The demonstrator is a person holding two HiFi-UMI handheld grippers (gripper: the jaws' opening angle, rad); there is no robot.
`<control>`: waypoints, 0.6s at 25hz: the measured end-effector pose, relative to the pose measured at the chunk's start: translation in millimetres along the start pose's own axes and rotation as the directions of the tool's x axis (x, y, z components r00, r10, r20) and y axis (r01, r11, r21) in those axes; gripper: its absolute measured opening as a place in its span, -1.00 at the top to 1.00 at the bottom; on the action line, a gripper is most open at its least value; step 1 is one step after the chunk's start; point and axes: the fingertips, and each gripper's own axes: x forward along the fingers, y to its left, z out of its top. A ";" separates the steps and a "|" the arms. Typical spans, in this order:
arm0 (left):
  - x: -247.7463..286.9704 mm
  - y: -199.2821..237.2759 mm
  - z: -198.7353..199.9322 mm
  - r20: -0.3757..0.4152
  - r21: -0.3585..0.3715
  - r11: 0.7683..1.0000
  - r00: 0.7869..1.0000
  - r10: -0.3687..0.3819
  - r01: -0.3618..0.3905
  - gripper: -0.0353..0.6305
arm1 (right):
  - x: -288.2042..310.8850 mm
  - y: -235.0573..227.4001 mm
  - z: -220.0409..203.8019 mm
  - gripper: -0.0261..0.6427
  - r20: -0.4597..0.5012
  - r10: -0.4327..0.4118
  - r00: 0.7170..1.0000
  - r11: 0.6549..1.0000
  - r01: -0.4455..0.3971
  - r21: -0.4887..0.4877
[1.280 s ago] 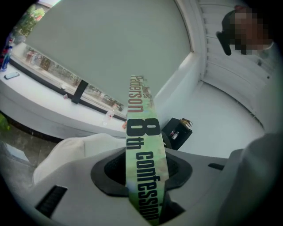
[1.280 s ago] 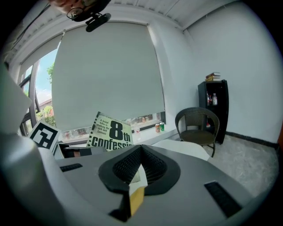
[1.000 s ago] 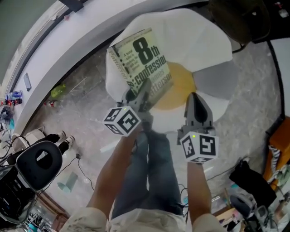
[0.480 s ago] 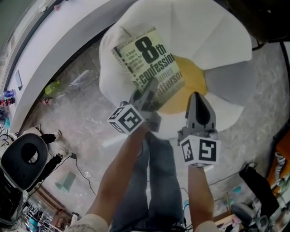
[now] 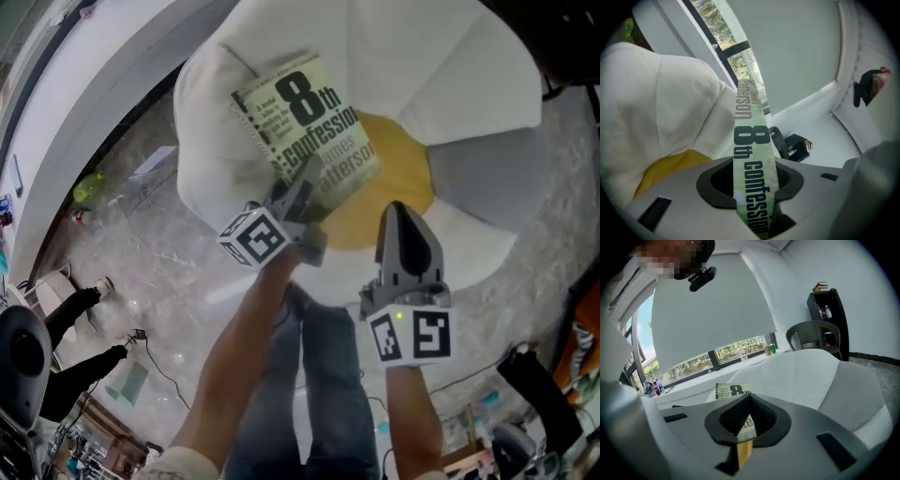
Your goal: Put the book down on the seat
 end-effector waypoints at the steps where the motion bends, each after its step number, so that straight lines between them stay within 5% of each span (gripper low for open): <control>1: 5.2 4.9 -2.3 0.007 -0.010 1.000 1.000 -0.005 0.005 0.41 | 1.9 -1.5 -3.0 0.91 0.002 0.006 1.000 1.000 -0.006 -0.003; 15: 19.7 76.2 -39.2 0.054 -0.122 0.991 0.997 -0.046 0.053 0.40 | 32.1 5.3 -76.6 0.91 -0.013 0.042 0.999 0.998 -0.043 -0.045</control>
